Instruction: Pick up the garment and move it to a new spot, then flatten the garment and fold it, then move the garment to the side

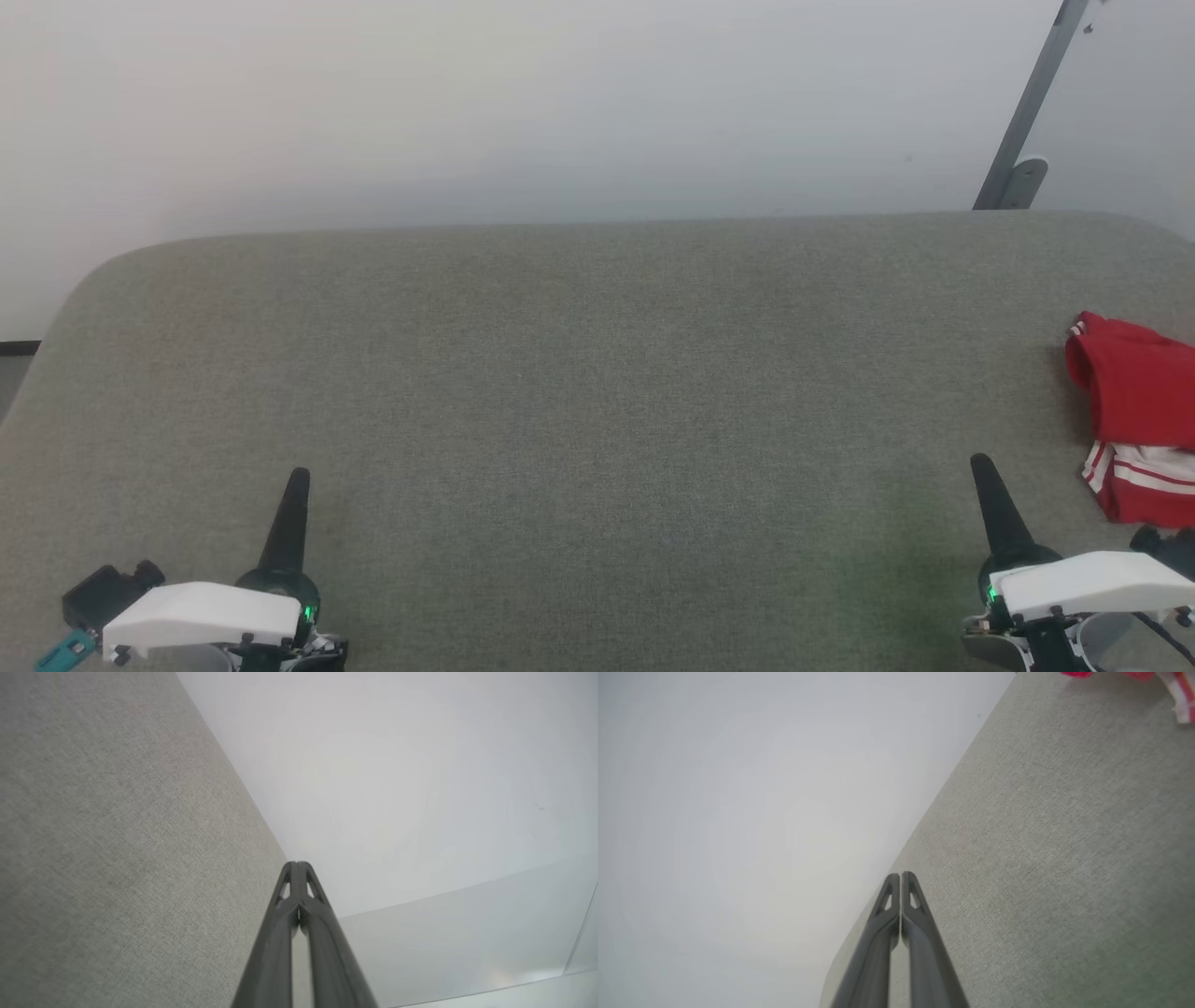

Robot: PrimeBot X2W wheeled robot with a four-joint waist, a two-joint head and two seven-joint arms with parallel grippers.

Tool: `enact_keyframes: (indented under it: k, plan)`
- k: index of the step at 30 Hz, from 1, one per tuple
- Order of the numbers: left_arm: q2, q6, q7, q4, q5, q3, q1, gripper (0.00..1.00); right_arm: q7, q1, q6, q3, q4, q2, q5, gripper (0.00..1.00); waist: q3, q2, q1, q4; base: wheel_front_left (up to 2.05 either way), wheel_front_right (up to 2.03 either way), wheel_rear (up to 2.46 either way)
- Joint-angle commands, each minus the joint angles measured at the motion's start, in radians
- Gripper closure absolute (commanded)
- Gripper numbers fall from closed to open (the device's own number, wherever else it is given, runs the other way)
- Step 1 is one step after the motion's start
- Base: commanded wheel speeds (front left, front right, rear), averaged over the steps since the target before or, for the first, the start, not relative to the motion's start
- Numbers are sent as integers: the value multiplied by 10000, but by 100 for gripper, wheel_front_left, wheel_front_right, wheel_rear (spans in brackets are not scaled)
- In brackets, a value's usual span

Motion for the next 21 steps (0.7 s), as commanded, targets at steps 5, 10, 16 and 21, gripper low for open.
enact_keyframes:
  k: [5,10,16,21]
  plan:
    - [-26,-73,167,-25,-551,63,-301,100,176,-268,-7,-34,-138,27,707,100,18,-1,0,-2,0,0,0]
    - [-90,-73,287,4,-966,70,-396,100,299,-305,-7,-36,-150,41,1211,100,34,-1,0,-4,0,0,0]
    - [-165,-80,419,43,-1391,78,-458,100,424,-382,-7,-36,-160,57,1793,100,54,-1,0,-7,0,0,0]
    - [-217,-84,527,74,-1711,86,-517,100,541,-429,-6,-38,-165,69,2251,100,70,-1,0,-9,0,0,0]
